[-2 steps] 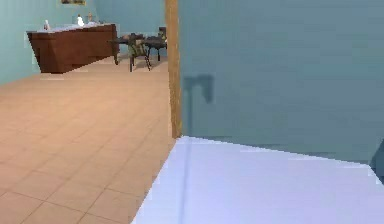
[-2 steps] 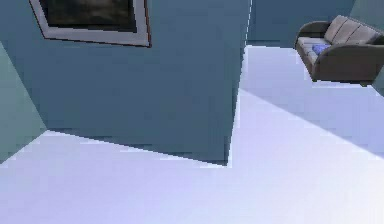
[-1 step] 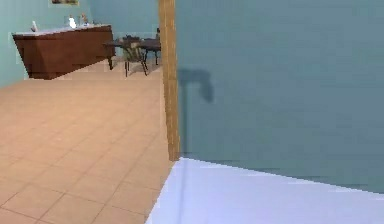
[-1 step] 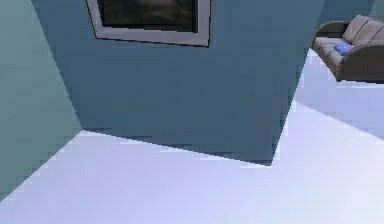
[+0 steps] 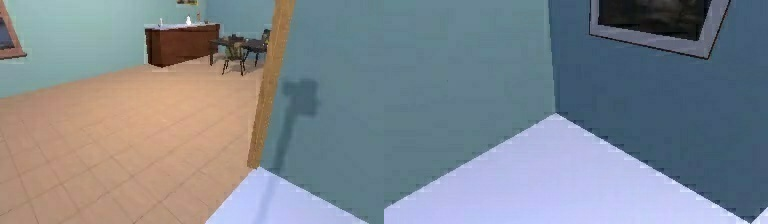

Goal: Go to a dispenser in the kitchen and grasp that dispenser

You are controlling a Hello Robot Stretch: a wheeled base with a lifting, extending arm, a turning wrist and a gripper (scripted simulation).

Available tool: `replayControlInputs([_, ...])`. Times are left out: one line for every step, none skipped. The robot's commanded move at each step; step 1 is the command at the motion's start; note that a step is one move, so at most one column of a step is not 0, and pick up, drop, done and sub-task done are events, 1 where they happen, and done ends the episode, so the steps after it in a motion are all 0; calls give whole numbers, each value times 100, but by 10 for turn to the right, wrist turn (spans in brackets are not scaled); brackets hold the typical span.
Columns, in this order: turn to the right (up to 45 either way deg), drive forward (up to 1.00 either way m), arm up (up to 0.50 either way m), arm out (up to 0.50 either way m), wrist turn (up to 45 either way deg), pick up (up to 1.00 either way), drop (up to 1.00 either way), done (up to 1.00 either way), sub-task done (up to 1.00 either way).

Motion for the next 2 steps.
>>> replayControlInputs([0, 45, 0, 0, 0, 0, 0, 0, 0])
replayControlInputs([-450, 0, 0, 0, 0, 0, 0, 0, 0])
